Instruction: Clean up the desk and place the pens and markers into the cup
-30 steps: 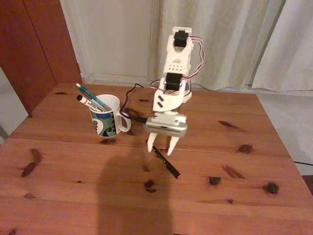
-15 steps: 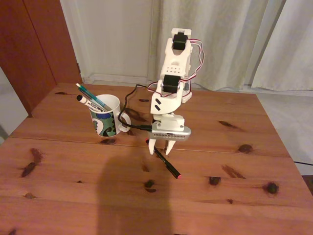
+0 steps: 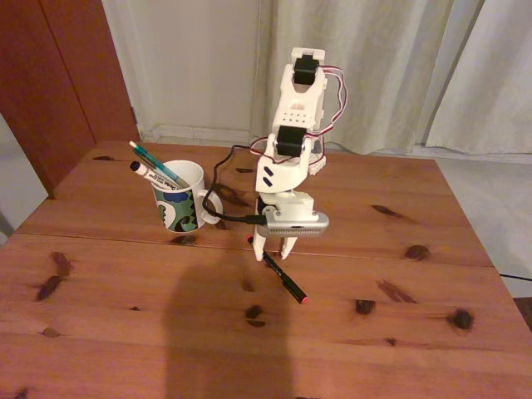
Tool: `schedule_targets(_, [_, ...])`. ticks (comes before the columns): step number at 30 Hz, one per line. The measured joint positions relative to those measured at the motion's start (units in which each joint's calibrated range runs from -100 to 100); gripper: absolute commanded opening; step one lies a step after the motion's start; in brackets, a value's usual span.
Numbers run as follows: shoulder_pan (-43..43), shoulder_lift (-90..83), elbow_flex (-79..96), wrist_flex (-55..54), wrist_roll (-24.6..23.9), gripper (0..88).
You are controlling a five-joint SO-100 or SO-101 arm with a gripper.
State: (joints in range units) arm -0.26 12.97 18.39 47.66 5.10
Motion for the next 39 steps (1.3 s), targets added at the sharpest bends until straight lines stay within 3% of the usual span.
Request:
schedule_targets(24, [4.03, 2.63, 3.65, -0.08, 3.76, 16.0])
schedule_targets(30, [4.47, 2.88, 3.57, -0.08, 4.05, 0.0])
schedule_targets(39, [4.62, 2.88, 3.57, -0.17, 4.05, 0.8])
